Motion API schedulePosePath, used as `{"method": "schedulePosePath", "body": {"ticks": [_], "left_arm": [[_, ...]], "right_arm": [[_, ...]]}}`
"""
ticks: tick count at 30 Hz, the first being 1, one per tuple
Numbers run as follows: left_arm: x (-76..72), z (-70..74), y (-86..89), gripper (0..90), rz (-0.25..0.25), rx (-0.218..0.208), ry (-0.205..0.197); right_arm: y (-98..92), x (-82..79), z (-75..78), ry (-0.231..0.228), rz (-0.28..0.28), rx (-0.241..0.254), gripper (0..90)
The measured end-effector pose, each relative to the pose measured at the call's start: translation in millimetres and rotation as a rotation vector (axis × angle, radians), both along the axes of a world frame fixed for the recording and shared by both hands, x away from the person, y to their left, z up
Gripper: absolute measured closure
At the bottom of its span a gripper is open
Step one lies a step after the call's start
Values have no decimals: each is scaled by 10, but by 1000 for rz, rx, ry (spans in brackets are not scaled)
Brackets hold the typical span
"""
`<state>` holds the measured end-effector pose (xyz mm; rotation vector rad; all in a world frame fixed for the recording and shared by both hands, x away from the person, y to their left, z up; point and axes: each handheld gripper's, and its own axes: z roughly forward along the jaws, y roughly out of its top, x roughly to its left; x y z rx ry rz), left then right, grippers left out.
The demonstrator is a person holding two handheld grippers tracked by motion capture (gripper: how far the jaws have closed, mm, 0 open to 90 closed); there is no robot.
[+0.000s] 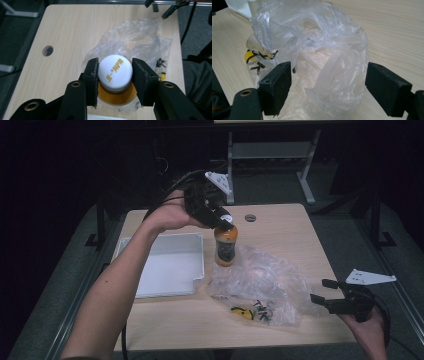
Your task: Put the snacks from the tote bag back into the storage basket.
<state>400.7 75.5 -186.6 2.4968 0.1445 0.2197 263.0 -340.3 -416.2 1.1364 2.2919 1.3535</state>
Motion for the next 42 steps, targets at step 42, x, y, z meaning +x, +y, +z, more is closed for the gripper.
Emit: {"method": "schedulePosePath", "body": {"ticks": [42], "left_arm": [[14, -315, 986, 588, 154, 33, 34]], "right_arm": [[77, 49, -28, 3, 5, -19, 221]]}}
